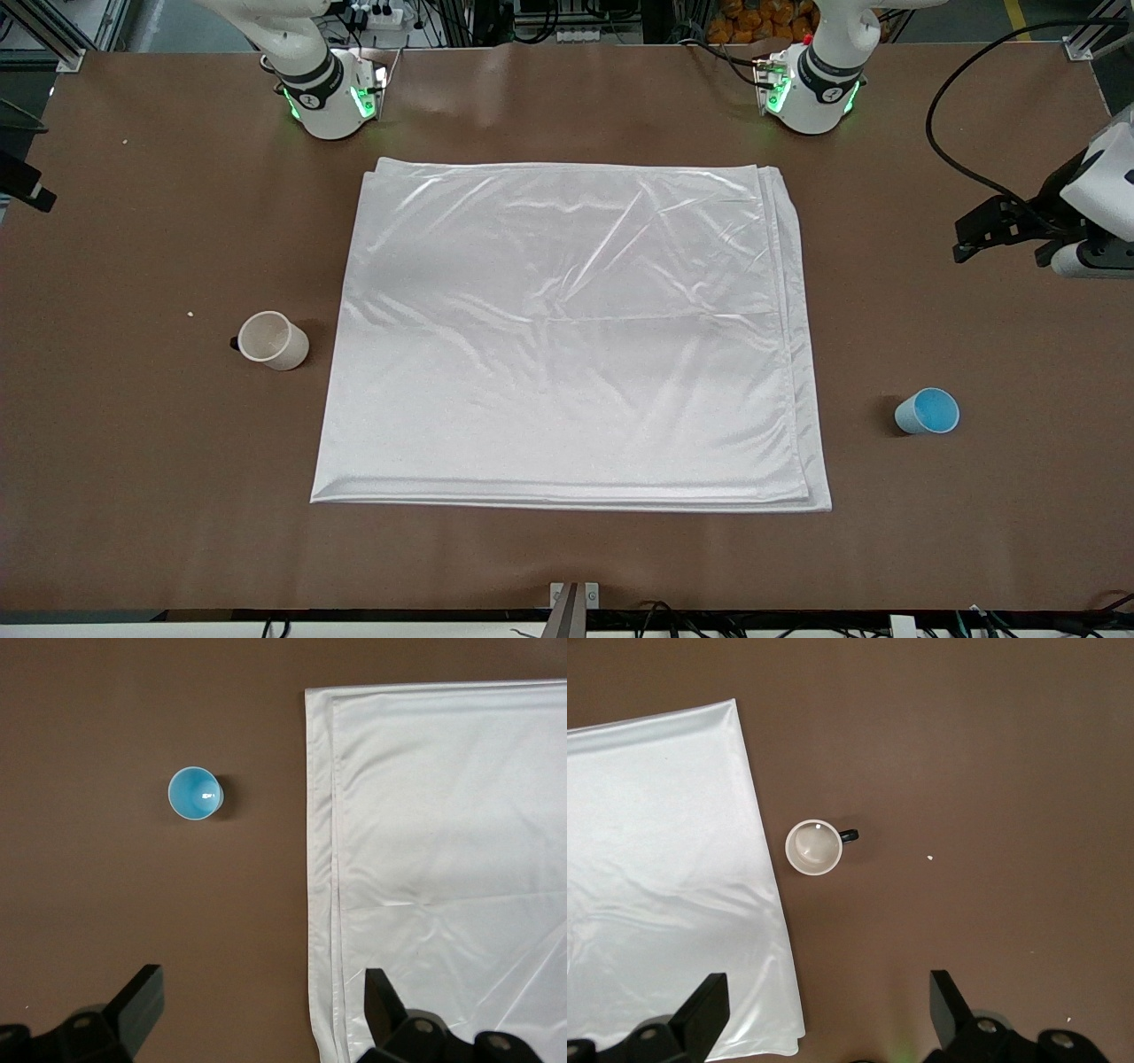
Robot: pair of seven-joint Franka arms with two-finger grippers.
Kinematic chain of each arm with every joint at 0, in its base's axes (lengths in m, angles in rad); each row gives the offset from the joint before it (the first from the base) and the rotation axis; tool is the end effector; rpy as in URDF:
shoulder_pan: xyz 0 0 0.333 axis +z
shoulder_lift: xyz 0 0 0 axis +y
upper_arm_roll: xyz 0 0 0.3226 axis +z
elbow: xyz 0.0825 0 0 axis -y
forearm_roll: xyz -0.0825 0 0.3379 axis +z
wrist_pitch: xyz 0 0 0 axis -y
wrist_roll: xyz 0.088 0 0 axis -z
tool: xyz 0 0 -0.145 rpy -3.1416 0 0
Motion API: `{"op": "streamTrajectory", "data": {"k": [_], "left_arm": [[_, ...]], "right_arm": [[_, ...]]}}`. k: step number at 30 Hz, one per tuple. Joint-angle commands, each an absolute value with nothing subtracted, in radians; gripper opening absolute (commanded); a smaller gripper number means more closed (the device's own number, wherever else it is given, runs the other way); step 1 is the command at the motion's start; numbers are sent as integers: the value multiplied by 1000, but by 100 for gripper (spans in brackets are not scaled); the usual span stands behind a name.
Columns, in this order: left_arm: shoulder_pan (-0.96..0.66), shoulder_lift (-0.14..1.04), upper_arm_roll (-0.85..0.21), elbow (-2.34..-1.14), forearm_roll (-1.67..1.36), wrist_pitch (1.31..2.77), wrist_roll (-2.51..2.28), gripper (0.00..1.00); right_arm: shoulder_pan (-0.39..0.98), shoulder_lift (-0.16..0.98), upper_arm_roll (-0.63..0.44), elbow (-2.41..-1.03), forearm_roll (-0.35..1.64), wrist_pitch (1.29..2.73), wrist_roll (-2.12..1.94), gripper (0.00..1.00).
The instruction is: Place blue cup into white mug on cloth
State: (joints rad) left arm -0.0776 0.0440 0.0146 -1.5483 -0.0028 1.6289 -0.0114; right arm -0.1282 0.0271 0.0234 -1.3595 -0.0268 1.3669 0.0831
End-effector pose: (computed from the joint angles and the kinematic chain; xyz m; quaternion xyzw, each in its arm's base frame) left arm 0.5284 -0.0339 0.5852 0.9995 -0.0258 0.0182 0.0018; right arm 0.4902 -0.0561 0.6496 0.9952 -0.0964 -0.0100 0.0127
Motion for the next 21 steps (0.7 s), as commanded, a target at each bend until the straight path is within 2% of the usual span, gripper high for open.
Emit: {"op": "streamTrajectory", "data": {"k": [1, 21], "left_arm": [[-77, 38, 11, -1545, -6, 1615, -28, 100], [-80, 40, 11, -1543, -8, 1600, -71, 100]], "right_arm": [[-127, 11, 28, -1379, -44, 1376, 77, 100], [-124, 12, 28, -1382, -41, 1396, 78, 100]]}}
